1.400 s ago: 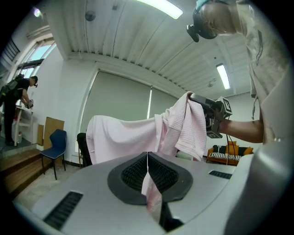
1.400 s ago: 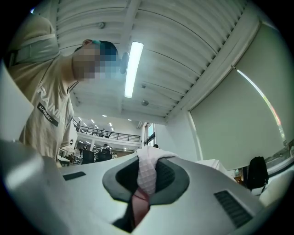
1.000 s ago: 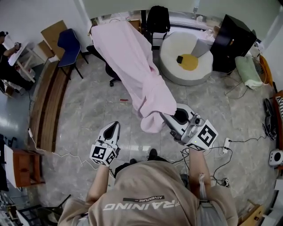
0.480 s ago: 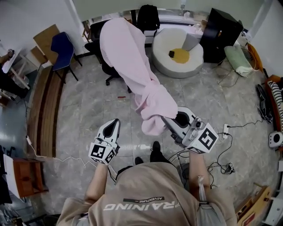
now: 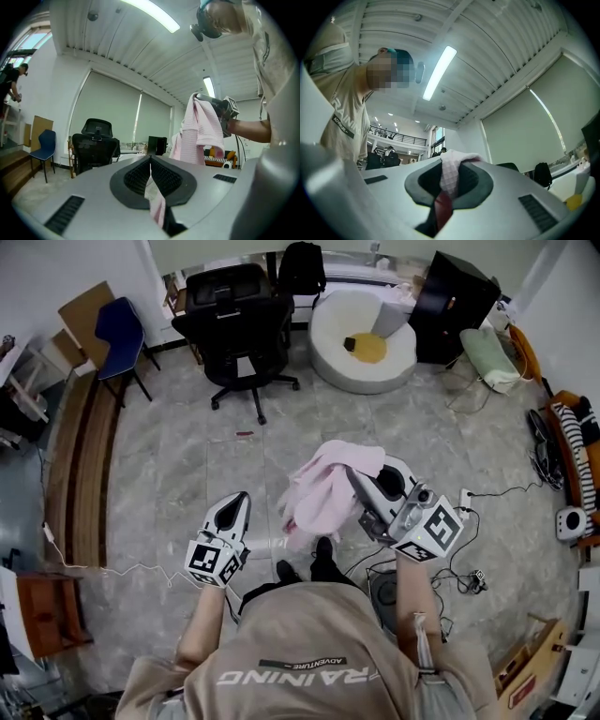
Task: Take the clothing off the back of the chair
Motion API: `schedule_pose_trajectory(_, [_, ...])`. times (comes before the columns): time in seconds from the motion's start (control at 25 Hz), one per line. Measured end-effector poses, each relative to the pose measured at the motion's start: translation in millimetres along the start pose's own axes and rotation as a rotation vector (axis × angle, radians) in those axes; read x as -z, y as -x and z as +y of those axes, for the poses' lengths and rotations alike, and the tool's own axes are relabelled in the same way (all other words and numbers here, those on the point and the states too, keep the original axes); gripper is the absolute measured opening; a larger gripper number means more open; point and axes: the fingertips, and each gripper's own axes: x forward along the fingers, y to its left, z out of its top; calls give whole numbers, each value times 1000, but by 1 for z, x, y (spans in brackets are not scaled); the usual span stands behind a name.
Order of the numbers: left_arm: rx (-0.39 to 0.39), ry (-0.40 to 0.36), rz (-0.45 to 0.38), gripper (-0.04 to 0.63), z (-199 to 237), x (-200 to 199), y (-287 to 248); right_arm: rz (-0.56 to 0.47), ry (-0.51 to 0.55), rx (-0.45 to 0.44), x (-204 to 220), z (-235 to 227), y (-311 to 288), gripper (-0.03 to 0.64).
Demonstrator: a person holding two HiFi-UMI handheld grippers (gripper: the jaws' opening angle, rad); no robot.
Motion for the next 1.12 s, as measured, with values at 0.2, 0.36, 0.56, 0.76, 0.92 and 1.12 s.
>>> schedule_pose_trajectory(0.2, [-11, -4, -13, 17, 2, -6, 5, 32, -11, 5, 9, 2, 2, 43])
schedule_pose_trajectory(0.36, [-23, 3, -16, 16, 7, -5, 6, 28, -9, 13, 6, 0, 4, 42])
schedule_pose_trajectory(0.56, [-22, -4, -26, 15, 5, -9, -3, 4, 39, 0, -17, -8, 3, 43])
schedule_pose_trajectory(0.76, [-25, -22, -47, 16, 3, -20, -19, -17, 82, -26, -35, -18, -1, 43])
schedule_pose_trajectory(0.92, [-27, -53, -78, 16, 6, -43, -35, -25, 97, -23, -42, -35, -5, 43])
schedule_pose_trajectory(1.12, [-33, -90, -104, 17, 12, -67, -53, -33, 112, -20, -51, -55, -13, 43])
